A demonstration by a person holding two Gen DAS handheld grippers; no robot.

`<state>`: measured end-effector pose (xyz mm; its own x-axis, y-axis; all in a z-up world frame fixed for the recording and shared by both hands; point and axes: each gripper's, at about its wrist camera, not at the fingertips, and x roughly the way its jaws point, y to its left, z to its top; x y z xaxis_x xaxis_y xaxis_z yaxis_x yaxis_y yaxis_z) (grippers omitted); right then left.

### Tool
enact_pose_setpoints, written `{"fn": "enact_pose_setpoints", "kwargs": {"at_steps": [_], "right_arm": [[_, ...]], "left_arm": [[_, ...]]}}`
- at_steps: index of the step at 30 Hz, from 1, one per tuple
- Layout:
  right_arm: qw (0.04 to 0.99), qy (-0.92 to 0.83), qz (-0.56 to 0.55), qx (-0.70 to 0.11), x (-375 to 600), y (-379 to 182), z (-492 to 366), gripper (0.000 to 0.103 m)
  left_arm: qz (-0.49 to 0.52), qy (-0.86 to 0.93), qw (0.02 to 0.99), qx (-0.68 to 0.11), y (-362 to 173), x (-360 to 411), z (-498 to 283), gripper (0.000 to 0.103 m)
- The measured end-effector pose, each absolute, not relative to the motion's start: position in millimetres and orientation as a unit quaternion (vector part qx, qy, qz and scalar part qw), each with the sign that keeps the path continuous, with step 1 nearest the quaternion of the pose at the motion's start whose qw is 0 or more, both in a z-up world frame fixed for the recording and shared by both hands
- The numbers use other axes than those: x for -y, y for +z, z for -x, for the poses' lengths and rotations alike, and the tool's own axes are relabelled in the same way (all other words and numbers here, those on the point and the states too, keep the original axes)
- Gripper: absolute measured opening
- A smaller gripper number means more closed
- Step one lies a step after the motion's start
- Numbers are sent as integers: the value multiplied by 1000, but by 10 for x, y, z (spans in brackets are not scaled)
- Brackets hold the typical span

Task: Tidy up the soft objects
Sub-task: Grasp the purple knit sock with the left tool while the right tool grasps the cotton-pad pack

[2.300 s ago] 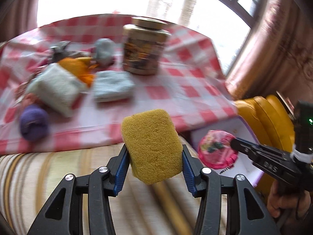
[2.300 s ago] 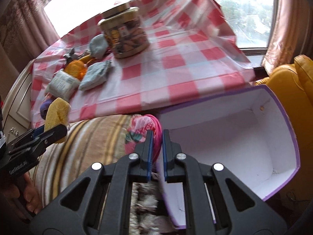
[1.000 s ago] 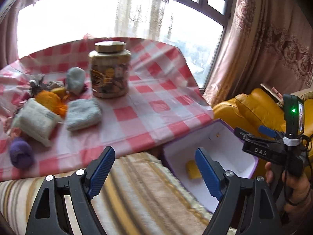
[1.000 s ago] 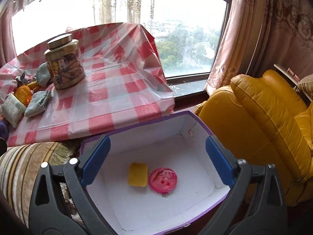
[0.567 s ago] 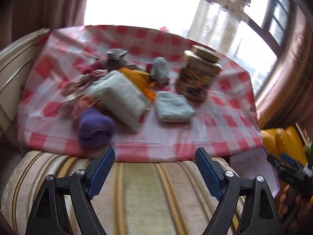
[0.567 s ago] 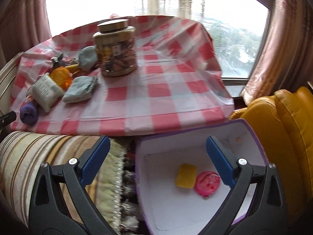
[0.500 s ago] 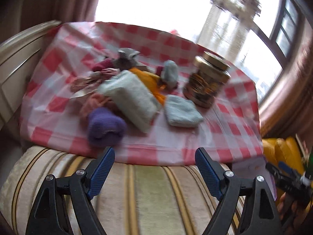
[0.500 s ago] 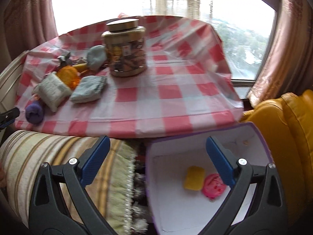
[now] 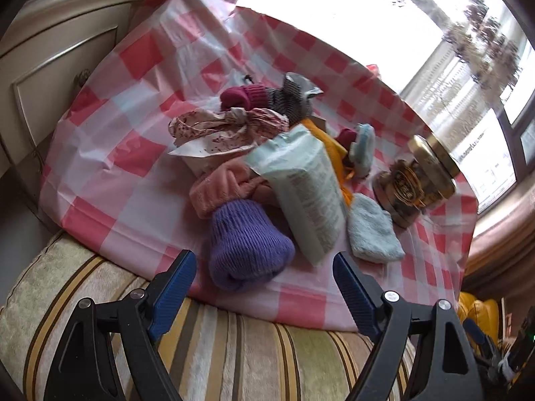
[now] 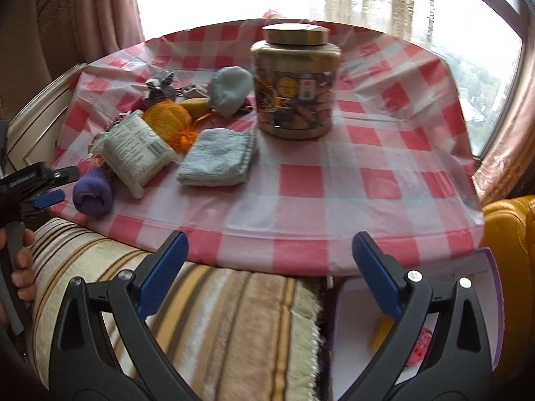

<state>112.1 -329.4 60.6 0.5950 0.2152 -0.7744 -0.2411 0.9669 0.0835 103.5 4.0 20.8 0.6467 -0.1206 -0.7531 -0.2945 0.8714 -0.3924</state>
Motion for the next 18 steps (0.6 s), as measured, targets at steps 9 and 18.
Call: {"fn": "enact_pose_setpoints", "kwargs": {"at_steps": [9, 18], "right_arm": [[876, 211, 54, -431, 2646, 554, -1442, 99], [845, 303, 132, -419, 1932, 422, -1853, 99]], "left_arm": [[276, 64, 846, -452, -95, -159, -1352, 73], [293, 35, 843, -449, -260, -150, -1349, 60]]}}
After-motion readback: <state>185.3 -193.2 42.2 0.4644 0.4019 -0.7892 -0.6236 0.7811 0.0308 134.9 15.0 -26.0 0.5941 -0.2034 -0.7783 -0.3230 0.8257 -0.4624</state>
